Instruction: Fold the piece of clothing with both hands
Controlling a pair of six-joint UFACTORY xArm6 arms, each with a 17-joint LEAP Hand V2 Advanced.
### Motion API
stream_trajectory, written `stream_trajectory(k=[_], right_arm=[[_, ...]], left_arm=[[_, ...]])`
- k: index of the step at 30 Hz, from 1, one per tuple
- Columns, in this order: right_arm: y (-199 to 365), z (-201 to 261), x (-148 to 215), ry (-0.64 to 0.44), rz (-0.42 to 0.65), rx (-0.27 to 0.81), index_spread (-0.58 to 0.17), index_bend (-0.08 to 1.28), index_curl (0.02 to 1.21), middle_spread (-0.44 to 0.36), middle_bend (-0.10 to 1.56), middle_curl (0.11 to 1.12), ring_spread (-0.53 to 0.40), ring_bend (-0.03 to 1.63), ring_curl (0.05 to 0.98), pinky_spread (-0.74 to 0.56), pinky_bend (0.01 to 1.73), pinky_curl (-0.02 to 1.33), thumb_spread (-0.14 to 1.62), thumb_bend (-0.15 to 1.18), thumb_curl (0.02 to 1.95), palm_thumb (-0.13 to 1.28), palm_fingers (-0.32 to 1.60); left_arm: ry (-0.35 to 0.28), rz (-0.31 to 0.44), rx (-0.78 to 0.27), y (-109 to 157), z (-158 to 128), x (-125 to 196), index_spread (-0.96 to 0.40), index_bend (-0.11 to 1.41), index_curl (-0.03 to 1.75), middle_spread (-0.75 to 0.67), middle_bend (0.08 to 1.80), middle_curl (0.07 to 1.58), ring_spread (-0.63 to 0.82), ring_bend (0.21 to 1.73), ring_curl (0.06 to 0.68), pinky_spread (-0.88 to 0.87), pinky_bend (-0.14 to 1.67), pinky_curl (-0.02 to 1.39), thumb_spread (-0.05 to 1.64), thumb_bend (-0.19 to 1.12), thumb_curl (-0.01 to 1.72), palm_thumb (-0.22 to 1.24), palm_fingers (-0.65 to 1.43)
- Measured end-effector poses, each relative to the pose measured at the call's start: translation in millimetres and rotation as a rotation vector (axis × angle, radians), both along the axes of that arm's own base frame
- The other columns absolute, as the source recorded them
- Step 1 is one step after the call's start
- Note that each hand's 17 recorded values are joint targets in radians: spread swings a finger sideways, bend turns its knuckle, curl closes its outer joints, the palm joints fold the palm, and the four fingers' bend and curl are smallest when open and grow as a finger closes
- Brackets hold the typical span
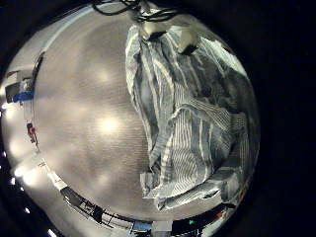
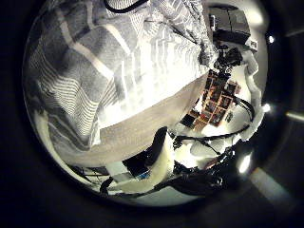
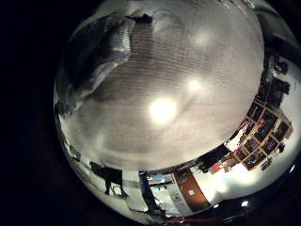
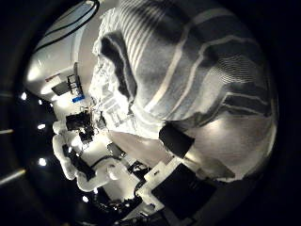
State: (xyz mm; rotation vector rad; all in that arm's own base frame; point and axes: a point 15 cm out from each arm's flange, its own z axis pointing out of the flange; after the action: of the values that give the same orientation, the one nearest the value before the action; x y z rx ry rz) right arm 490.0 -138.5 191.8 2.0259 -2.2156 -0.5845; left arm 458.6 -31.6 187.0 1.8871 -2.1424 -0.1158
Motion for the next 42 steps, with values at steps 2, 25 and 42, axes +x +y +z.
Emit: stream_trajectory(k=[2, 25, 42], right_arm=[[3, -1, 0, 0.004, 0.005, 0.001, -0.253, 0.14, 0.28, -0.046, 0.36, 0.36, -0.084, 0.88, 0.292, 0.19, 0.7, 0.34, 1.02, -0.03, 0.39, 0.57, 0.39], [-2, 2, 9, -0.048, -0.054, 0.045, -0.372, 0.95, 0.74, -0.176, 1.2, 0.73, -0.214, 1.36, 0.546, -0.28, 1.3, 0.56, 1.05, 0.08, 0.55, 1.01, 1.25], [-58, 50, -10, -0.132, -0.14, 0.02, -0.293, 1.06, 0.88, -0.133, 1.35, 0.74, -0.186, 1.45, 0.622, -0.19, 1.36, 0.69, 1.09, 0.04, 0.69, 1.07, 1.13]], left_arm=[[-0.001, 0.002, 0.0, 1, 1, 0, -0.01, 0.18, 0.36, 0.33, 0.17, 0.26, 0.52, 0.55, 0.22, 0.54, 0.31, 0.32, 1.17, -0.02, 0.27, 0.12, 0.0], [-0.016, -0.002, -0.004, -1, 8, 1, -0.01, 0.18, 0.36, 0.33, 0.17, 0.26, 0.52, 0.55, 0.221, 0.54, 0.31, 0.32, 1.17, -0.02, 0.27, 0.12, 0.0], [0.002, -0.032, -0.047, -42, -11, -6, -0.01, 0.18, 0.37, 0.33, 0.17, 0.26, 0.52, 0.54, 0.22, 0.54, 0.31, 0.31, 1.17, -0.02, 0.27, 0.12, 0.0]])
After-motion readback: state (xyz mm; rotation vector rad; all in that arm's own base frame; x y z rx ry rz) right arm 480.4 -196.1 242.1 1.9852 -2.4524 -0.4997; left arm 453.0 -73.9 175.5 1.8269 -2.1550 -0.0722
